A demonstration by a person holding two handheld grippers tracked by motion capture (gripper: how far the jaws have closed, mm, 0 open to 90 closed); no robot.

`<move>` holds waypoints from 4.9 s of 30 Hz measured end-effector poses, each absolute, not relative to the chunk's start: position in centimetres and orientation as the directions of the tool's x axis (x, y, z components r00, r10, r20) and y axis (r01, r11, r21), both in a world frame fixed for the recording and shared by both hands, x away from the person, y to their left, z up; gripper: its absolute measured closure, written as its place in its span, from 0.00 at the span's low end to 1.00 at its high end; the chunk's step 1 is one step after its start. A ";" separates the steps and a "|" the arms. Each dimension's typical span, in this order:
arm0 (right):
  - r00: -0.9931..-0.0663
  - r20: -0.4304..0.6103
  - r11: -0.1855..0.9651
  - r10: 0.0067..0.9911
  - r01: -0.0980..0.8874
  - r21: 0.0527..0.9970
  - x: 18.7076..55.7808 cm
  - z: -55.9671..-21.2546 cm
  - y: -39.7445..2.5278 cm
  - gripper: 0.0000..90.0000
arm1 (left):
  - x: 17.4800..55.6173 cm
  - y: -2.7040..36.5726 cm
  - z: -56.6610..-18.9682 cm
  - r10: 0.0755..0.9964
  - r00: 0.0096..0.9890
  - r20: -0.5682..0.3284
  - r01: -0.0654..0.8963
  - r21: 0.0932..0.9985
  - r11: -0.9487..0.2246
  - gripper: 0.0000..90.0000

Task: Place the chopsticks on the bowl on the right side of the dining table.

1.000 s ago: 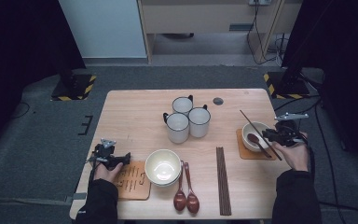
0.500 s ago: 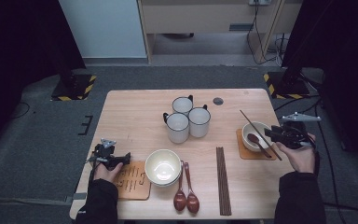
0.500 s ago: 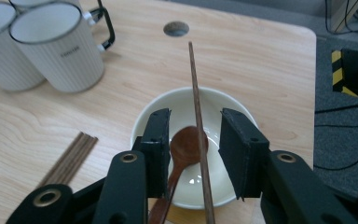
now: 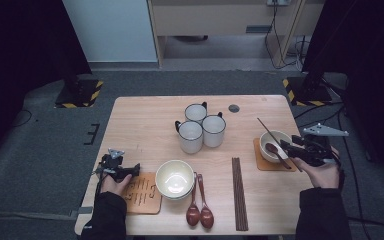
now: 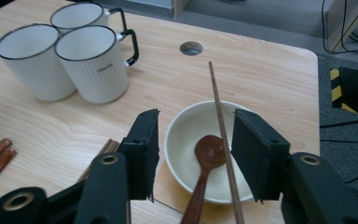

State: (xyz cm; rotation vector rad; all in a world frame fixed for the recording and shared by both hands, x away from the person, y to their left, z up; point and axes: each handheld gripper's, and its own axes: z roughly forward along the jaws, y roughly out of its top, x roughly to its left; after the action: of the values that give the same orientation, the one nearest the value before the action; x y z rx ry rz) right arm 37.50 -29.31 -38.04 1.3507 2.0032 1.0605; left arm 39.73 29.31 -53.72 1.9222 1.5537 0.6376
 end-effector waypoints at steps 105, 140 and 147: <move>-0.465 0.012 0.329 0.885 0.644 0.691 32.8 -50.1 -19.7 0.42 | 39.7 29.3 -53.7 0.978 0.208 0.007 0.701 0.696 -0.154 0.00; -0.493 0.012 0.376 0.870 0.679 0.631 33.4 -51.5 -19.3 0.53 | 39.7 29.3 -53.7 0.978 0.207 0.006 0.701 0.697 -0.153 0.00; -0.496 0.003 0.387 0.868 0.681 0.622 33.6 -51.6 -19.3 0.61 | 39.7 29.3 -53.7 0.978 0.207 0.006 0.701 0.697 -0.153 0.00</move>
State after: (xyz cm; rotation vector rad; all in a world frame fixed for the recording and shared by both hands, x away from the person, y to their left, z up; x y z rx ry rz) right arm 33.60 -19.29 -51.56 1.3525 2.3279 0.8139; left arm 39.71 29.30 -53.72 1.9219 1.5536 0.6370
